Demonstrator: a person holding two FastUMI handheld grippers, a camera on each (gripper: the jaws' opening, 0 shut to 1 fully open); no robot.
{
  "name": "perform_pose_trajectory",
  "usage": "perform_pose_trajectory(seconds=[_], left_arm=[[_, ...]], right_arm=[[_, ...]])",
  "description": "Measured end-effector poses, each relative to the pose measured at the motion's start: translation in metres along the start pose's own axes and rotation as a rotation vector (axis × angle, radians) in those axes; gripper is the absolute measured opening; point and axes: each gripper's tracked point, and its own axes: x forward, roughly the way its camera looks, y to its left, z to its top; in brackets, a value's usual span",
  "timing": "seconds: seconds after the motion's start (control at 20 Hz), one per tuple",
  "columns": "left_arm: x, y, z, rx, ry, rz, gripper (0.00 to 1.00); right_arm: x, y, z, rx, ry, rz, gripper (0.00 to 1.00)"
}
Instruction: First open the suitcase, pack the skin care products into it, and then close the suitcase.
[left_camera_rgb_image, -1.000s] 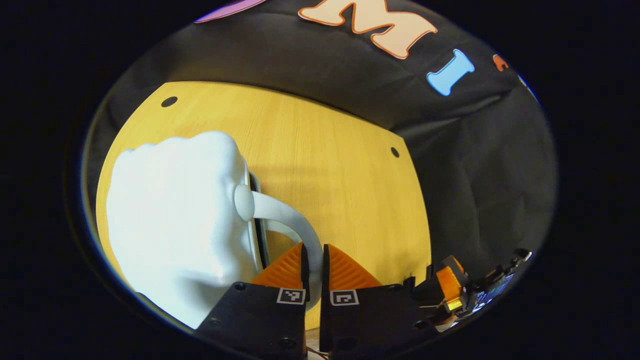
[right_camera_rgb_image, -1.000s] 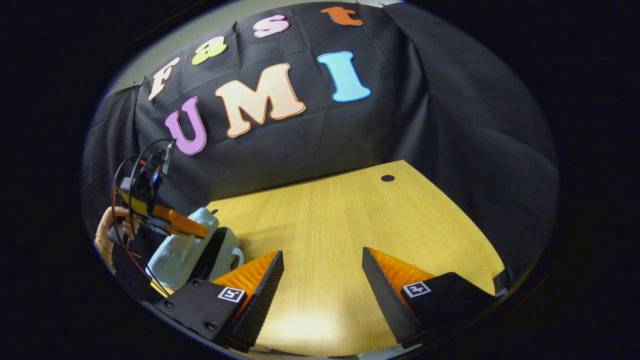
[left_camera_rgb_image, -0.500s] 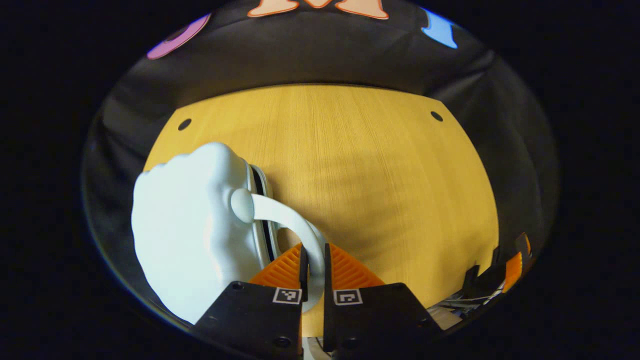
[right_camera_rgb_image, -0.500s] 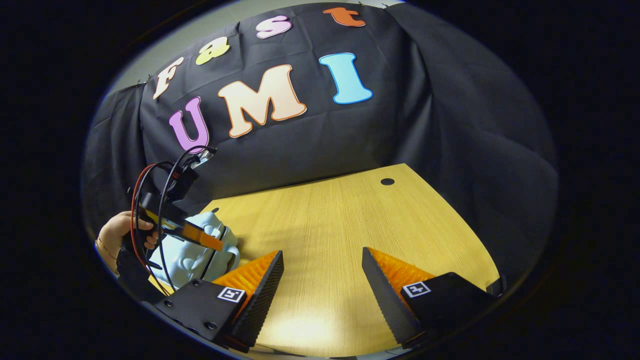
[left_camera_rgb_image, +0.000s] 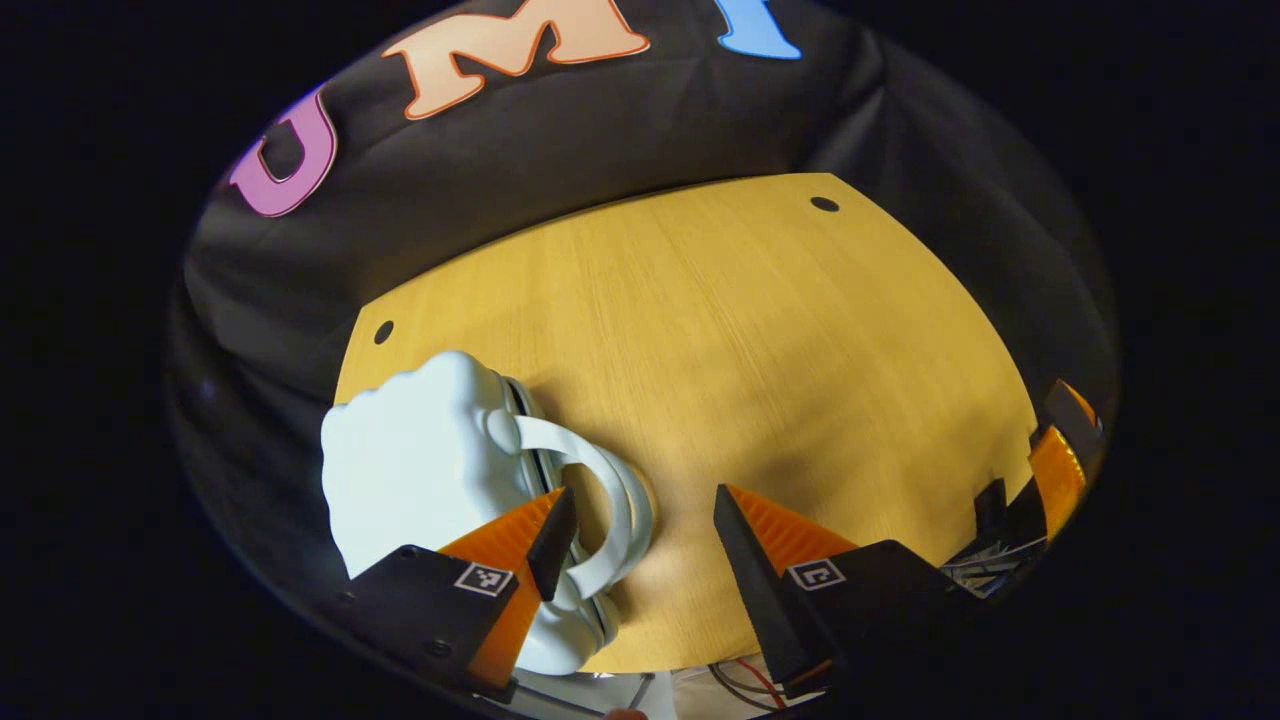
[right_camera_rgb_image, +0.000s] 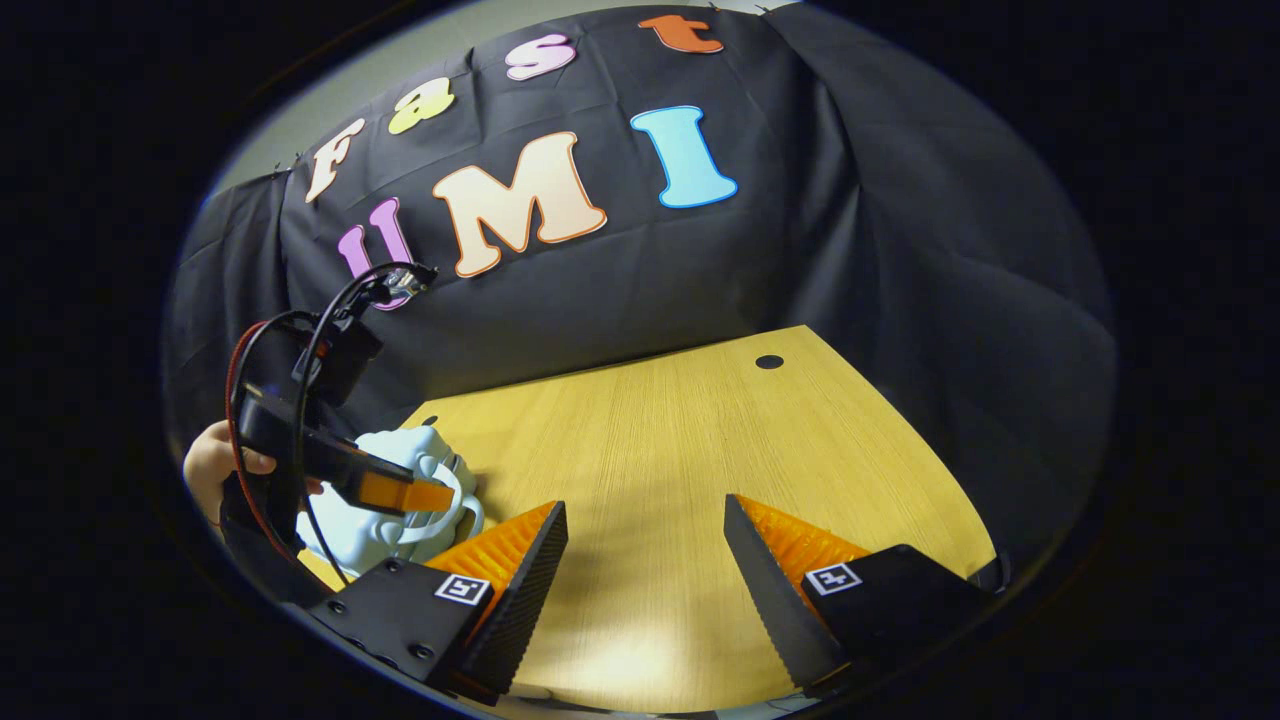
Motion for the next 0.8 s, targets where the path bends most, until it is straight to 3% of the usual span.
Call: perform_pose_trajectory(seconds=[0.3,0.8], left_arm=[[-0.015,-0.015,-0.012,0.013,-0.046,-0.029,0.84],[-0.024,-0.015,-0.028,0.032,-0.027,-0.074,0.84]], right_arm=[[-0.001,-0.005,0.001,-0.001,-0.004,-0.002,0.98],[-0.001,-0.004,0.007,0.031,-0.029,-0.033,0.98]])
